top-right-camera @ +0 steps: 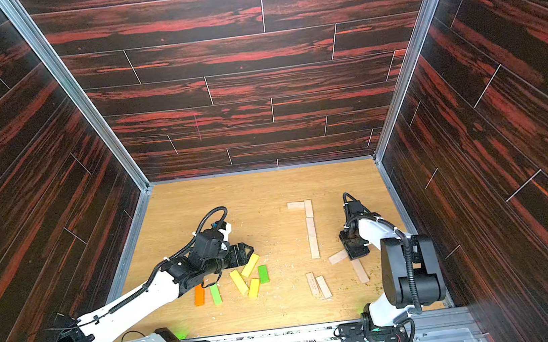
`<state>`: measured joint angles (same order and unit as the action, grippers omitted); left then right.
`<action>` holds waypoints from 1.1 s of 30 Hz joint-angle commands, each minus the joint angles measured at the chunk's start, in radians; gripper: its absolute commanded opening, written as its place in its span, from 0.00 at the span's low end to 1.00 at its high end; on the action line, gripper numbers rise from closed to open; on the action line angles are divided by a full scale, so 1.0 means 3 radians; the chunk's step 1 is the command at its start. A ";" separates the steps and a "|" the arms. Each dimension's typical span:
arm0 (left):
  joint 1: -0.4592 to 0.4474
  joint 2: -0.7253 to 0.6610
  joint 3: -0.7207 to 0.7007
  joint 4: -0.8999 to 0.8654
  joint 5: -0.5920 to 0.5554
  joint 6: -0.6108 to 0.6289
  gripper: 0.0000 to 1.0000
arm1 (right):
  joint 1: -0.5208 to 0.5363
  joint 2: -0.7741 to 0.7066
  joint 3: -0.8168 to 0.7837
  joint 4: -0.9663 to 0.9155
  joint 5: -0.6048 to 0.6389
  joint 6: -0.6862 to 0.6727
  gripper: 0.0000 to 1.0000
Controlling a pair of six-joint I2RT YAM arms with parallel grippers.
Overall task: Assemble a giraffe with building blocks
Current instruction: Place the building block at the center of the board, then assemble the building block at the center of the board.
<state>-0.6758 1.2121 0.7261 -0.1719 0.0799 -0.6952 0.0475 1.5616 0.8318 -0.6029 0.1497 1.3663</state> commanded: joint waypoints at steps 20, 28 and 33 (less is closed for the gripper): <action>0.0072 -0.0195 -0.0079 -0.0057 -0.0134 0.0047 0.81 | 0.0332 0.0115 -0.0073 -0.0120 -0.0410 0.0455 0.45; 0.0103 -0.0211 -0.0071 -0.0078 -0.0136 0.0047 0.81 | 0.0338 0.0095 -0.0099 -0.0050 -0.0456 0.0810 0.28; 0.0115 -0.0211 -0.0073 -0.0075 -0.0114 0.0047 0.81 | 0.0408 0.0181 -0.0058 -0.0003 -0.0448 0.1000 0.28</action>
<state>-0.6468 1.1751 0.7078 -0.1875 0.0517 -0.6880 0.1482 1.5654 0.8257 -0.6277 0.0372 1.5913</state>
